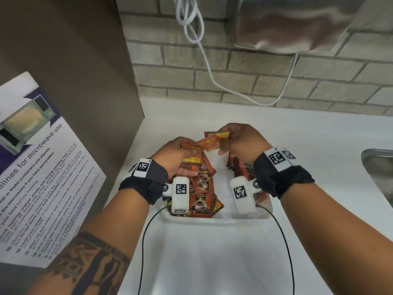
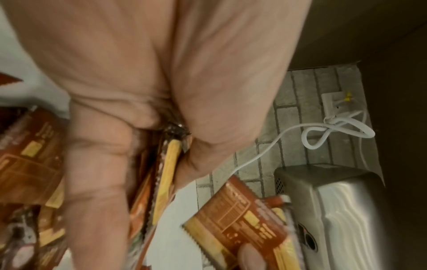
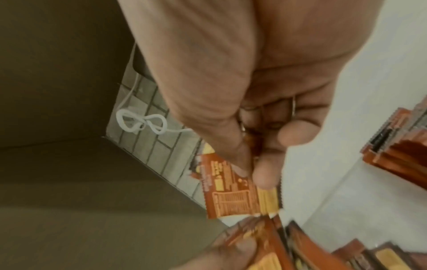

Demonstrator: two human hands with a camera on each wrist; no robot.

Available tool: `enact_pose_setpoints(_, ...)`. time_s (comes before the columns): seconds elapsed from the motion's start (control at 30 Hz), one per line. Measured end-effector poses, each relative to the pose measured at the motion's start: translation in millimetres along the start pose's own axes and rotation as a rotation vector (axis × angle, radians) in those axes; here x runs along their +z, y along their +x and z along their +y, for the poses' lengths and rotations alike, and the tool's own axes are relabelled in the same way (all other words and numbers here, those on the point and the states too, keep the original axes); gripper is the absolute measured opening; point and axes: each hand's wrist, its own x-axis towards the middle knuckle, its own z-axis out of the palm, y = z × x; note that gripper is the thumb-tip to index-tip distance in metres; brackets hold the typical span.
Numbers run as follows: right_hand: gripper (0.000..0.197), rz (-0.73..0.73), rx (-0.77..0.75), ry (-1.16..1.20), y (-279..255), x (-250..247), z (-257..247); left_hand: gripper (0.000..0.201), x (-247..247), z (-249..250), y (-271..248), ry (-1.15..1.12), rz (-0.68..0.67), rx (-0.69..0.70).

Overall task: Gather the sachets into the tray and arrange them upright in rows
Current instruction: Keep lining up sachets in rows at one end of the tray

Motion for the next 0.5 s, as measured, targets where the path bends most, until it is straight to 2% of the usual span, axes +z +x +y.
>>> enact_pose_setpoints(0.13, 0.016, 0.115, -0.168, 0.077, -14.6, 15.5, 20.5, 0.022, 7.3, 8.0, -0.8, -0.126, -0.040, 0.011)
enact_pose_setpoints(0.3, 0.039, 0.293, -0.241, 0.063, -21.9, 24.6, 40.1, 0.023, 17.0, 13.7, -4.9, -0.221, -0.094, -0.018)
enact_pose_setpoints(0.4, 0.048, 0.278, -0.224, 0.136, -24.4, 27.2, 42.8, 0.021, 26.9, 12.6, -6.5, -0.158, -0.115, 0.035)
enact_pose_setpoints(0.5, 0.051, 0.218, -0.153, 0.159, -23.9, 25.3, 49.4, 0.027, 32.0, 8.6, -5.2, -0.157, -0.059, 0.108)
